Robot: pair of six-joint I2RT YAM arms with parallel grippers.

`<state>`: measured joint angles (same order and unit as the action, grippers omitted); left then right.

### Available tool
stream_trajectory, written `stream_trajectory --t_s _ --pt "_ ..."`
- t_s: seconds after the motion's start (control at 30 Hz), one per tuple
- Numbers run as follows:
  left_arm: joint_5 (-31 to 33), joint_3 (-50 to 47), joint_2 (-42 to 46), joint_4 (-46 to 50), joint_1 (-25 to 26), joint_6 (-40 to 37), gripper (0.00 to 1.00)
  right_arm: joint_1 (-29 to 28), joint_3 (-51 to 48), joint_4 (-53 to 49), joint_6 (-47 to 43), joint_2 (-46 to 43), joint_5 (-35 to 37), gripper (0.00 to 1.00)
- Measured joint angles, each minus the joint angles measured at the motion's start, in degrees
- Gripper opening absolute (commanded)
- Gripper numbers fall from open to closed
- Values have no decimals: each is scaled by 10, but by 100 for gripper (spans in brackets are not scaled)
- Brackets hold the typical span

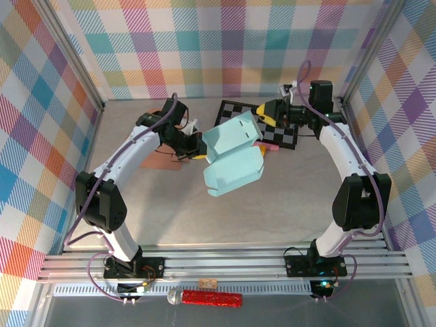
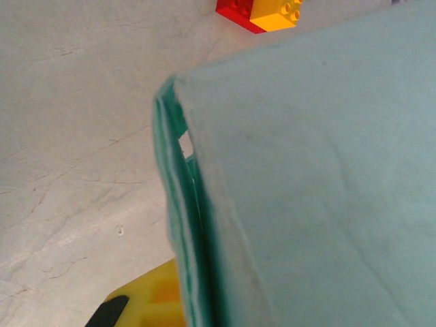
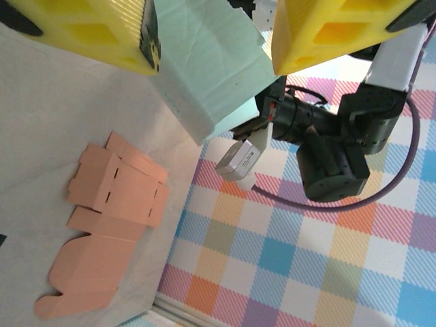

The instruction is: Fold the paper box

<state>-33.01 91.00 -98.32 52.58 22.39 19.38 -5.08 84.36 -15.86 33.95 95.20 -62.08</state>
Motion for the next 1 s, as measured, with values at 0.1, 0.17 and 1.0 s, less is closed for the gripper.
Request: stream_trajectory --t_s 0.1,0.17,1.0 --pt "-9 0 0 0 0 -4 0 -1 -8 0 -15 0 -13 43" --pt "-14 0 -2 0 -1 -6 0 -2 -14 0 -20 0 -21 42" --pt "-21 15 -25 23 -4 -10 0 -53 0 -132 -167 -25 73 35"
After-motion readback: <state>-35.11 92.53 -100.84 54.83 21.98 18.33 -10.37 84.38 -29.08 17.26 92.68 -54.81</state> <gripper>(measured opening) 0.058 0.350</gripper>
